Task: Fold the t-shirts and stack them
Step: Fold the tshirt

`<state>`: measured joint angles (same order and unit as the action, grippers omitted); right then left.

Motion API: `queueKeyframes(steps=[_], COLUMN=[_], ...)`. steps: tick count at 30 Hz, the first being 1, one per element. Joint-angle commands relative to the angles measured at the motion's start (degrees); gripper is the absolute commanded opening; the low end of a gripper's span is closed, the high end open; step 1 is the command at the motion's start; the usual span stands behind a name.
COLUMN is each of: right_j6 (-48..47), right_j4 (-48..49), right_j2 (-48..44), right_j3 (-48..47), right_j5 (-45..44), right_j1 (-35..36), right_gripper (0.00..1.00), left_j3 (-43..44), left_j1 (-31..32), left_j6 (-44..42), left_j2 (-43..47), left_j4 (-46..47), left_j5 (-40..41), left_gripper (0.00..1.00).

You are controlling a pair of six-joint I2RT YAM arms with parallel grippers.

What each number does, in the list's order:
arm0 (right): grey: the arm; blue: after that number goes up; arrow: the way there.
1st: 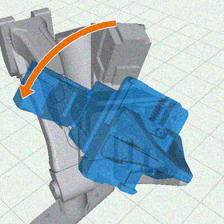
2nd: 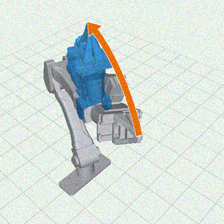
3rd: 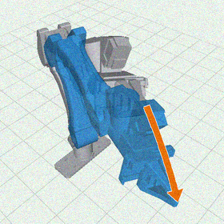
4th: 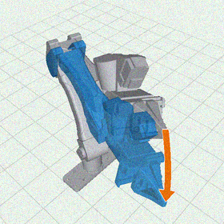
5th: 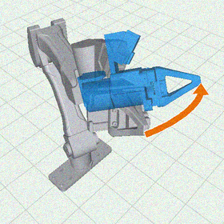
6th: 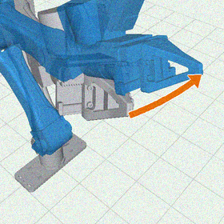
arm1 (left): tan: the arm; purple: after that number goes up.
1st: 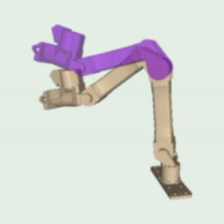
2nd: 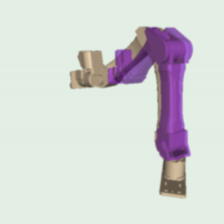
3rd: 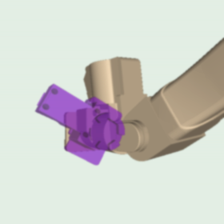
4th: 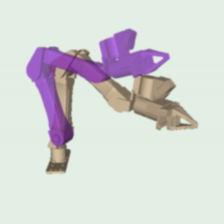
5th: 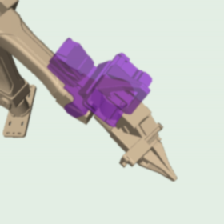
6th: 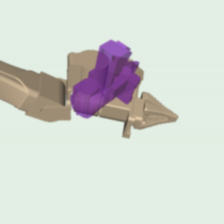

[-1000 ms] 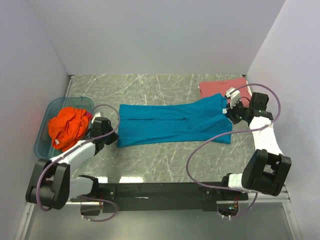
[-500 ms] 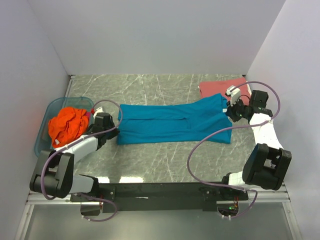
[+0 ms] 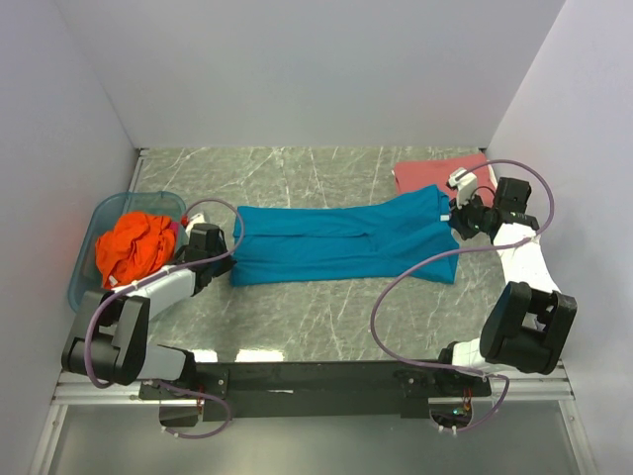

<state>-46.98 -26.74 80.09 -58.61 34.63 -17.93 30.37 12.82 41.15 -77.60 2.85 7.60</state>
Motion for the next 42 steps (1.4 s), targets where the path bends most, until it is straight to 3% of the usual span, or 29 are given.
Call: queueKeyframes(steps=[1,20,21,24,28,37,42], right_j6=[0.93,0.93,0.84,0.75,0.4,-0.13,-0.39], right_j4=[2.31,1.52,1.52,1.17,0.64,-0.94,-1.64], right_j2=[-0.38,1.99,2.43,3.48,4.45,7.18,9.63], right_j3=[-2.04,-3.62,-3.97,-4.76,-5.64,-9.85,-12.31], right_j5=[-0.79,-0.79,-1.14,-1.5,-1.93,-5.71,-8.43], right_j1=[-0.44,0.71,0.97,1.93,3.34,8.96,11.69], right_gripper=[0.0,0.0,0.0,0.0,0.0,0.0,0.0], left_j3=[1.27,3.2,3.29,3.21,2.76,3.91,4.78], left_j1=[0.01,0.01,0.01,0.01,0.01,0.01,-0.07], left_j6=[-1.16,-2.65,-2.74,-3.09,-3.09,-2.12,-2.74], left_j2=[-0.44,-2.29,-2.2,-0.28,4.63,24.13,29.61], left_j4=[2.68,3.92,3.83,3.56,2.78,-6.54,-11.81], left_j5=[1.02,-2.23,-2.32,-2.41,-1.71,0.93,0.23], left_gripper=[0.0,0.02,0.06,0.37,0.5,0.67,0.69])
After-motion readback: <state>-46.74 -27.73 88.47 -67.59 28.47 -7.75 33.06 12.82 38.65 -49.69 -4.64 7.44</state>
